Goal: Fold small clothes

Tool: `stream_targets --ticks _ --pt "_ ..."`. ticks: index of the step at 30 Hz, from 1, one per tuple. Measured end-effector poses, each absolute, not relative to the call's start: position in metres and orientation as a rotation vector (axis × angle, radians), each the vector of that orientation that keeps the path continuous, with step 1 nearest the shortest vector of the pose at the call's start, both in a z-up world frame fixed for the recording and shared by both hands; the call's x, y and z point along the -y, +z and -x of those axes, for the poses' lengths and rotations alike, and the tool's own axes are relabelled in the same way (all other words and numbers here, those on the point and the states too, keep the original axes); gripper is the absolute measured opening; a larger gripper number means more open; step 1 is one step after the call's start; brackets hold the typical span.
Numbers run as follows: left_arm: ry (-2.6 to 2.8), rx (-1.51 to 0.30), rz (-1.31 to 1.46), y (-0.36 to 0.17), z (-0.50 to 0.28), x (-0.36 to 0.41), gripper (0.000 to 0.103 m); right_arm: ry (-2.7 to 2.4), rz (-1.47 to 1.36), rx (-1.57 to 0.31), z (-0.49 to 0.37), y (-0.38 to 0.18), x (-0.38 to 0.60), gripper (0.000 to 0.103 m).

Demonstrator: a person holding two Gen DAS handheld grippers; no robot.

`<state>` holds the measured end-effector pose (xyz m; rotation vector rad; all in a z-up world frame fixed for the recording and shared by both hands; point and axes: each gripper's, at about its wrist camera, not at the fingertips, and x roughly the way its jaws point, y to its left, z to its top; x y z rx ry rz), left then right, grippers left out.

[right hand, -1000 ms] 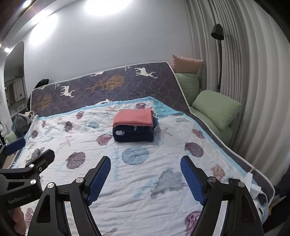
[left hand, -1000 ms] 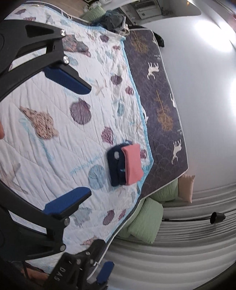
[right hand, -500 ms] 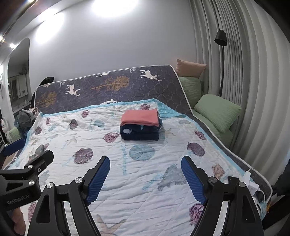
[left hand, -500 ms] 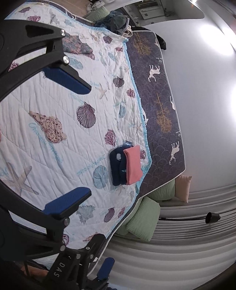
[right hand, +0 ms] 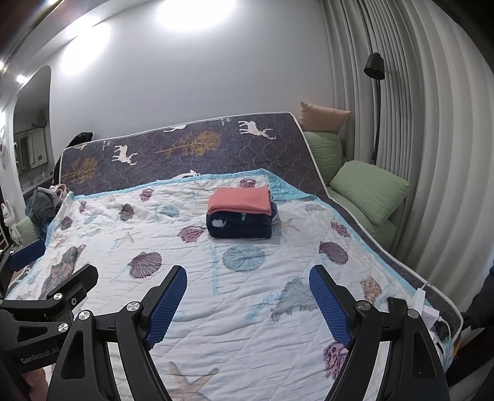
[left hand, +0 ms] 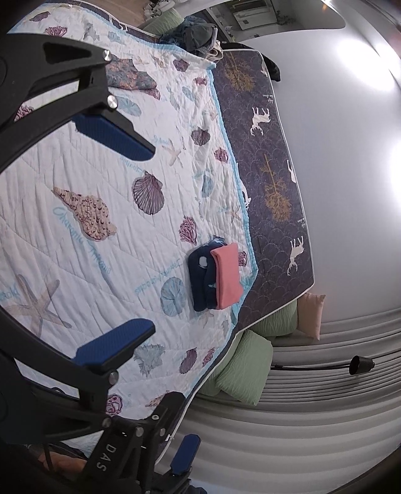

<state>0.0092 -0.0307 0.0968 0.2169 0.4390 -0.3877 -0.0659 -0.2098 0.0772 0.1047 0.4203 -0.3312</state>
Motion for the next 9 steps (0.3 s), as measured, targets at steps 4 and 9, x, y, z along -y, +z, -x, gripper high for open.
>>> stream_targets --ticks 4,9 --pt "-0.39 -0.444 -0.218 0.096 -0.0092 0.0305 0.102 -0.328 -0.106 -0.421 0.0671 0.0768 0.2087 0.084" --pt "-0.393 -0.459 -0.211 0.094 -0.0116 0.0283 0.102 -0.326 -0.101 -0.422 0.0675 0.0778 0.2071 0.084"
